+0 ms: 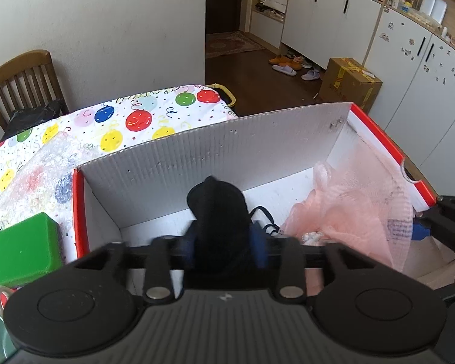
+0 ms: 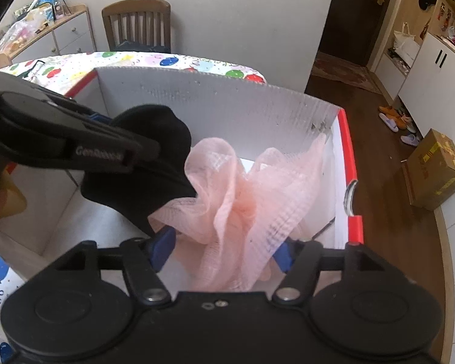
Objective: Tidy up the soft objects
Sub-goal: 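Open both tools to drop the mask and puff into the box, then move both tools back toward the yellow sponge and tissues, then grasp the white tissue with the left tool while the right tool grasps the yellow sponge, then lift the yellow sponge with the right tool while the left tool holds the tissue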
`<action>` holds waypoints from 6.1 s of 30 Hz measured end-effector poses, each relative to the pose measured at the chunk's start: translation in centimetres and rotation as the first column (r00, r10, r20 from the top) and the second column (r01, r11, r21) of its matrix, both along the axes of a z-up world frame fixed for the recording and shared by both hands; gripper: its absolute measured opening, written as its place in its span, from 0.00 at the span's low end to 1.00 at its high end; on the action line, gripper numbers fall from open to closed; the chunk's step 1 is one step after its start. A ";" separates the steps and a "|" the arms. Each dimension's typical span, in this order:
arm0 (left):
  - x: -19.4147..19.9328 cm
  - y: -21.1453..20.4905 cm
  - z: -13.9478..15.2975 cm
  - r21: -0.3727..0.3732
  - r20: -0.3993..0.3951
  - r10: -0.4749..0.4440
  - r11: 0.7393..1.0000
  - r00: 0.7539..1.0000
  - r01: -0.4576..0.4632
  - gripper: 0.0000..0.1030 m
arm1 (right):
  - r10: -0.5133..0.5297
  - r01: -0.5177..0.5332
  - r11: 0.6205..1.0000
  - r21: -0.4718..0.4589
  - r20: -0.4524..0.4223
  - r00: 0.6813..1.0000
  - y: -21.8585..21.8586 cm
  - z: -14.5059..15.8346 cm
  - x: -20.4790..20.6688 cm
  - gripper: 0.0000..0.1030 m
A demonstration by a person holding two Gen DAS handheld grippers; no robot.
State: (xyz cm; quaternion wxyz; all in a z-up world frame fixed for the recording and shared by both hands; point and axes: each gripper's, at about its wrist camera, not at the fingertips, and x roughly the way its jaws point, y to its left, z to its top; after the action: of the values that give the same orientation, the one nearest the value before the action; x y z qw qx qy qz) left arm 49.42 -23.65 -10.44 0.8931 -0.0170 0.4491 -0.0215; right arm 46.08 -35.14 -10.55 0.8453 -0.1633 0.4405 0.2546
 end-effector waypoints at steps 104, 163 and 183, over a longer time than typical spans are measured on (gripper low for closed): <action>-29.7 36.5 -0.2 -0.035 0.190 0.302 0.953 0.934 -0.301 0.79 | 0.344 -0.317 0.925 0.208 -0.107 0.933 37.7 -2.9 -20.7 0.58; -29.8 35.3 0.0 -0.104 0.198 0.190 0.980 0.962 -0.172 0.05 | 0.204 -0.149 0.956 0.251 -0.208 0.957 35.4 -4.5 -17.9 0.62; -28.9 35.3 -0.2 -0.145 0.189 0.161 0.980 0.969 -0.134 0.01 | 0.147 -0.106 0.969 0.222 -0.177 0.973 35.3 -4.2 -17.6 0.19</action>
State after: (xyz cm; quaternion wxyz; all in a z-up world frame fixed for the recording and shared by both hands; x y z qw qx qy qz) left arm 20.50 11.63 -10.63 0.9298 -0.1068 0.3520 0.0141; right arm 28.47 0.13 -14.73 0.7932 -0.0749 0.4792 0.3682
